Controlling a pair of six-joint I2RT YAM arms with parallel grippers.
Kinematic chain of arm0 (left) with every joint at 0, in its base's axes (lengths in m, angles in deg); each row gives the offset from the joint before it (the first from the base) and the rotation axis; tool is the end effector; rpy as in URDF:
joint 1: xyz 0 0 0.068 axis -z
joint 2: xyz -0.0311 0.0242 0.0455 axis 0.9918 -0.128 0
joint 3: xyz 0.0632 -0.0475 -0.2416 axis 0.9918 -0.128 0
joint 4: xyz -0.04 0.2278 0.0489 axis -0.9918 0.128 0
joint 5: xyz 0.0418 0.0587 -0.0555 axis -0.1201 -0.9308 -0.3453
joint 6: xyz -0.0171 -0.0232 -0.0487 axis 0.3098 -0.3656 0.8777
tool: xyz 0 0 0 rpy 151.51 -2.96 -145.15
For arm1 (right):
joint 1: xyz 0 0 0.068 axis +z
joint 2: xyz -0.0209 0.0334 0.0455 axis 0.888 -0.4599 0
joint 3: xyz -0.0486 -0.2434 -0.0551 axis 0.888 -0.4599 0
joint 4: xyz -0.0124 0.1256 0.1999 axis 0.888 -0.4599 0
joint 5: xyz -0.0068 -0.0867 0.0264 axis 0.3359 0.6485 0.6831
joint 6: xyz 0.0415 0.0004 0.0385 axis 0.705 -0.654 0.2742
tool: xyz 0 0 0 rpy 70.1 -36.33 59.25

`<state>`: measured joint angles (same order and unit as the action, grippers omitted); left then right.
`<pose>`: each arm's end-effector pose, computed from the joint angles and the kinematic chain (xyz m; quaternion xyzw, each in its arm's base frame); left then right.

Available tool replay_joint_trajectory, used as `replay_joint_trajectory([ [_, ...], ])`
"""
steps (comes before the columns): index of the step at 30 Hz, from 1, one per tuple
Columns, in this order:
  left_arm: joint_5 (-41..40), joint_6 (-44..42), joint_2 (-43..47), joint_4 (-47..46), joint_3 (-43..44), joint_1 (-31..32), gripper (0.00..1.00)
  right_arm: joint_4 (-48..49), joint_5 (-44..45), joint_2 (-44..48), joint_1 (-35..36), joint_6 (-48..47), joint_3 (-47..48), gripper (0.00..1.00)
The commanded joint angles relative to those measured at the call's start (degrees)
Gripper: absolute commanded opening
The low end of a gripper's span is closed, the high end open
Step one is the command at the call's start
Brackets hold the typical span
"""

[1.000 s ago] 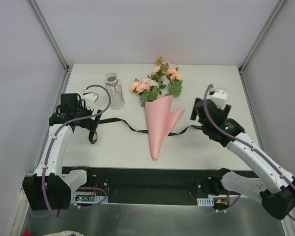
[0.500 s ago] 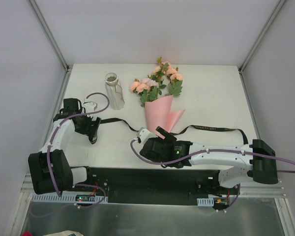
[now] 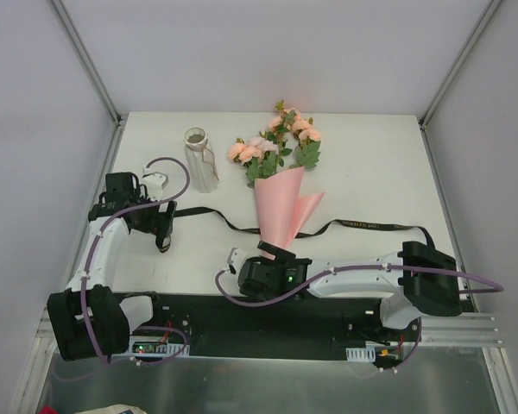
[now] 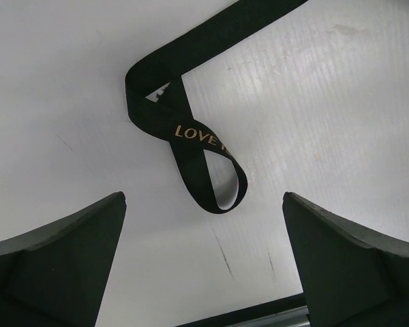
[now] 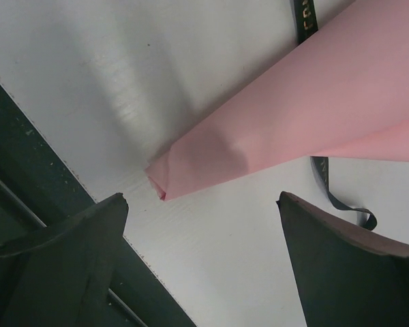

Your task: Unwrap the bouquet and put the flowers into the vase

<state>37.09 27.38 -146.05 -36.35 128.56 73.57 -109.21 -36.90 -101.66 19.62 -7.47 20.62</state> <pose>0.2124 0.0227 0.2290 0.1755 0.9175 -0.0315 0.3556 0.0589 0.2813 0.1941 -0.6418 0.6694 -0.0620 0.3691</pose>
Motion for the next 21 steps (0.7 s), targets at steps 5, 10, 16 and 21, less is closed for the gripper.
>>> replay_joint_trajectory([
  [5, 4.29, 2.05, 3.95, 3.82, 3.96, -0.23, 0.99, 3.22, 3.84, -2.48, 0.29, -0.95, -1.24, 0.96],
  [10, 4.82, 1.97, 3.95, 3.82, 2.74, -0.32, 0.99, 5.51, 6.65, -3.53, 0.29, -0.86, -1.68, 0.96],
  [16, 4.82, 1.61, 4.48, 3.91, 0.98, -0.24, 0.99, 7.44, 10.26, -5.03, 0.12, -0.95, -2.47, 0.99],
  [21, 5.35, 1.18, 4.83, 3.82, 0.18, -0.32, 0.99, 8.77, 12.36, -5.56, -0.15, -0.68, -2.91, 0.95],
])
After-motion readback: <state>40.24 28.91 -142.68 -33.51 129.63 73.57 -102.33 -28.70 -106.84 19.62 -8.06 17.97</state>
